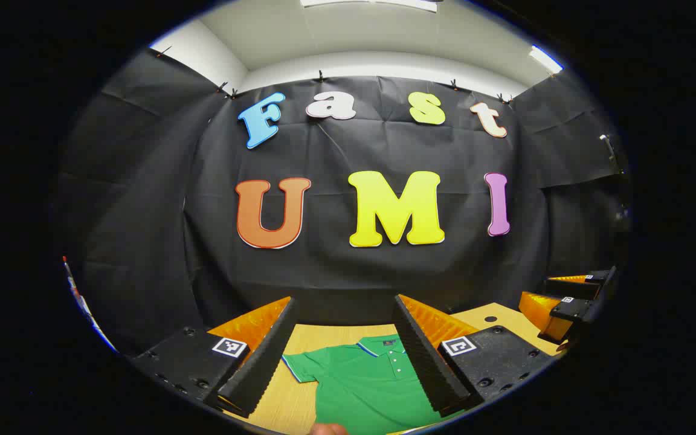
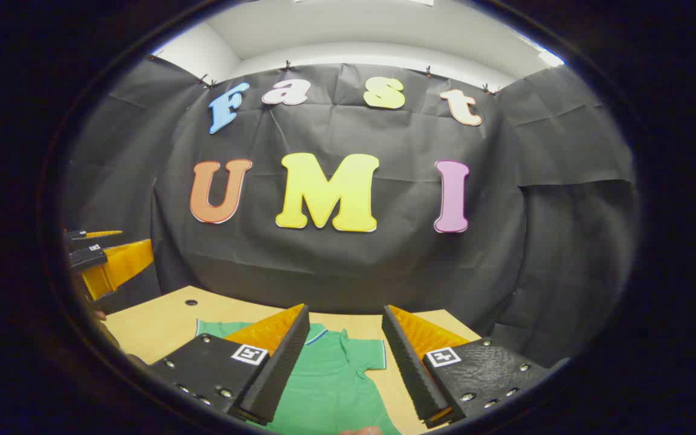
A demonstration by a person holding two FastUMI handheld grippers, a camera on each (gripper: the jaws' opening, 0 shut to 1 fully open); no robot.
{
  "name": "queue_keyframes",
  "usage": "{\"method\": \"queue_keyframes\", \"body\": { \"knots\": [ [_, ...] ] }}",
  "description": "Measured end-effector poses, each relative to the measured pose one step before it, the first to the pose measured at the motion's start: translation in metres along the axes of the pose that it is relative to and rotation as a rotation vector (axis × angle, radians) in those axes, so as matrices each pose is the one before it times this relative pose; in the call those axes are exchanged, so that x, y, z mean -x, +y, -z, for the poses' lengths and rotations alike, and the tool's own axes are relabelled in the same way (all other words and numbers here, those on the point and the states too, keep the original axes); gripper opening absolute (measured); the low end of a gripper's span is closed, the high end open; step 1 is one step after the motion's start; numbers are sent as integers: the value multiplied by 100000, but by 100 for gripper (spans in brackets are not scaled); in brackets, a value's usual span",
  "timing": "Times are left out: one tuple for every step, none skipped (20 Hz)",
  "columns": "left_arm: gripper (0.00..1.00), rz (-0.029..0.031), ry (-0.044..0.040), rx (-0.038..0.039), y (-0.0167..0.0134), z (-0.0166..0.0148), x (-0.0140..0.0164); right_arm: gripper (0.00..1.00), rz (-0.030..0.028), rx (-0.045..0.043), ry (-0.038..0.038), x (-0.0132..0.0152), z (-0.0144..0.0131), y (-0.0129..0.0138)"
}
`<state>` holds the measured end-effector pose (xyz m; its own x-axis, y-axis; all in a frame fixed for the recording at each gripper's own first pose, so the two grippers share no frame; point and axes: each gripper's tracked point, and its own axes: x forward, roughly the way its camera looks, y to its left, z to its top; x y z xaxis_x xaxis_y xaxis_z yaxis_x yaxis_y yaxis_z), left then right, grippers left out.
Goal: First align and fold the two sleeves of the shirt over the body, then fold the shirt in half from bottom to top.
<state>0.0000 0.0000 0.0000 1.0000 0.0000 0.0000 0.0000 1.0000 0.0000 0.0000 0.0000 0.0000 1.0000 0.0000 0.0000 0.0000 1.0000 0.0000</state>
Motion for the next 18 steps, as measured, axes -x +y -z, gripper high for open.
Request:
{"method": "queue_keyframes", "body": {
  "knots": [
    [100,-118,-86,-187,-15,-17,-187,82,-535,315,19,-625,-272,194],
    [100,-75,337,-252,-114,23,-143,80,-676,227,-215,-258,-12,-20],
    [96,-70,144,-216,-137,99,-153,80,-189,31,-318,-176,-135,-170],
    [100,-267,-204,-71,-54,-121,-116,80,-94,-270,-395,-185,-80,-214],
    [100,-372,-108,-158,27,-133,-193,82,56,-489,-326,-189,-135,-180],
    [100,-179,-245,-193,-14,-137,-135,80,220,-419,-117,-267,-130,-257],
    [100,-206,-122,-179,-87,-33,-55,82,435,-460,136,-353,-59,-229],
    [100,58,29,-259,-167,-82,-165,80,-7,-661,84,-233,27,-103],
    [100,119,-151,-154,-141,-51,-75,80,391,-193,-29,-252,-138,-104],
    [100,258,21,-221,17,1,-229,80,128,-64,-295,-138,-42,-213],
    [100,208,-55,-314,-26,-30,-204,80,107,120,-97,-62,60,-59],
    [100,248,20,-158,-79,-61,-51,80,-57,130,173,-64,76,-26],
    [100,268,45,40,-141,12,-14,80,-125,46,195,-95,27,24],
    [100,115,338,45,11,73,87,80,-33,100,189,-60,68,-46],
    [100,152,371,216,-6,100,1,80,-93,94,231,-25,23,-53],
    [100,4,517,288,18,132,-113,80,-65,111,323,-93,208,61],
    [100,-56,501,278,64,176,-58,80,-36,101,287,-3,116,-28],
    [100,-81,324,-100,-37,173,-88,80,-30,138,320,-110,36,-48]
  ]
}}
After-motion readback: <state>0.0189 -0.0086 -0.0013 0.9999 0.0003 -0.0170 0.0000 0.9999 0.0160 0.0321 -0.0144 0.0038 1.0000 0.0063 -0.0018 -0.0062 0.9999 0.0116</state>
